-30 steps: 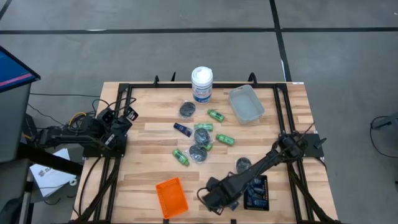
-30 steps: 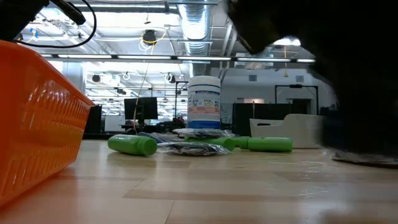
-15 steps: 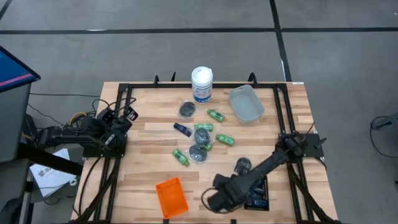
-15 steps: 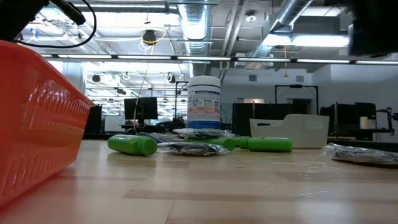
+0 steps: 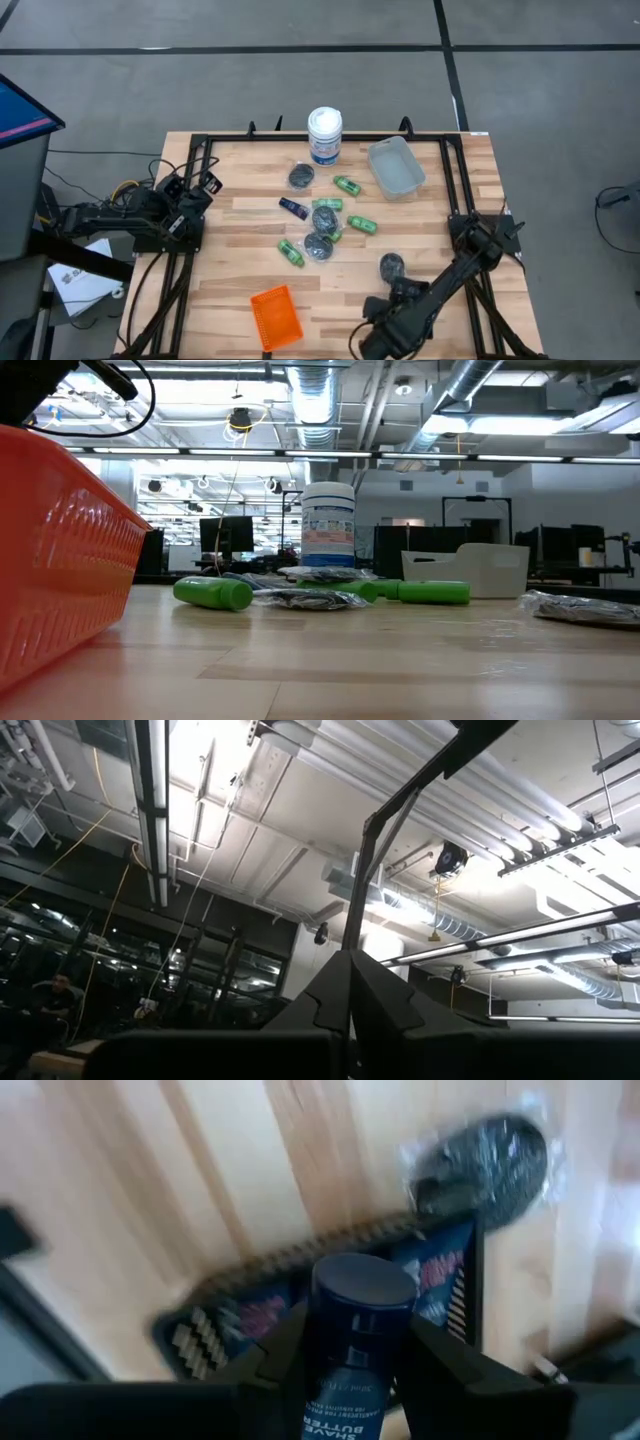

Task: Pick & Place Travel size toiletries
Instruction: Put the blue shave cream into the black basket

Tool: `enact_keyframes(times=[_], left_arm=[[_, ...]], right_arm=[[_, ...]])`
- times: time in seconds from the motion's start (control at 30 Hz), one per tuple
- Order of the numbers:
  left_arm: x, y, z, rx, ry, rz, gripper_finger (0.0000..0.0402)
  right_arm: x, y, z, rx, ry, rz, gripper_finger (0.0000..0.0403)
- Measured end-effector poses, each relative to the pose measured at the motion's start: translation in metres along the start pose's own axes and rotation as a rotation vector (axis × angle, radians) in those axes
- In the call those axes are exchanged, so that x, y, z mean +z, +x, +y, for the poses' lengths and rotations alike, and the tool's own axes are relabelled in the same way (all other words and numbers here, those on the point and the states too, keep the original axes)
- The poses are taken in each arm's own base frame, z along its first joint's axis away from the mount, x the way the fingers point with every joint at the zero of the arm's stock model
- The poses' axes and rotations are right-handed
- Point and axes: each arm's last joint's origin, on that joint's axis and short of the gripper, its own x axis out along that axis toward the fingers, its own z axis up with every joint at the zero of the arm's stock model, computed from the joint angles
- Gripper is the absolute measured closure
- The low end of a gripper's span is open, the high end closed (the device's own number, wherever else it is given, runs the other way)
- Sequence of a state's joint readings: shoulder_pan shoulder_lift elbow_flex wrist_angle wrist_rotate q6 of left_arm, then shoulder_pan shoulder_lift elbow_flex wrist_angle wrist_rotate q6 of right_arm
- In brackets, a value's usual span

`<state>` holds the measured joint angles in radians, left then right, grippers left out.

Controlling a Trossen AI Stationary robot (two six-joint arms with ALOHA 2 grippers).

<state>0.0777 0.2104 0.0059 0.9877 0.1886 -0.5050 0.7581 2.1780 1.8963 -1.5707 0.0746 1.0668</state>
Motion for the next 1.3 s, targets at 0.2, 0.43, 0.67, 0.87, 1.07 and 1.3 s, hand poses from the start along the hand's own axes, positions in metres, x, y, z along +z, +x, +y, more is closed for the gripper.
enact_keyframes(times=[0.2,0.43,0.67,0.87,1.07,1.3], left_arm=[[0.0,0.0,0.0,0.0,0.0,0.0,0.0401],[0.0,0.0,0.0,0.0,0.0,-0.001,0.0401],[0.0,0.0,0.0,0.0,0.0,-0.001,0.0401],[0.0,0.0,0.0,0.0,0.0,0.0,0.0401],[0.0,0.0,0.0,0.0,-0.001,0.0,0.0401],[0.0,0.0,0.0,0.0,0.0,-0.001,0.0401]], right_arm=[[-0.01,0.016,0.002,-0.058,-0.059,0.034,0.0294],[-0.011,0.02,0.001,-0.058,-0.149,0.06,0.0294],[-0.011,0.02,0.002,-0.05,-0.204,0.061,0.0278],[-0.01,0.02,0.003,-0.047,-0.212,0.052,0.0274],[-0.008,0.02,0.004,-0.046,-0.211,0.012,0.0281],[-0.011,0.021,0.008,-0.03,-0.236,-0.006,0.0281]])
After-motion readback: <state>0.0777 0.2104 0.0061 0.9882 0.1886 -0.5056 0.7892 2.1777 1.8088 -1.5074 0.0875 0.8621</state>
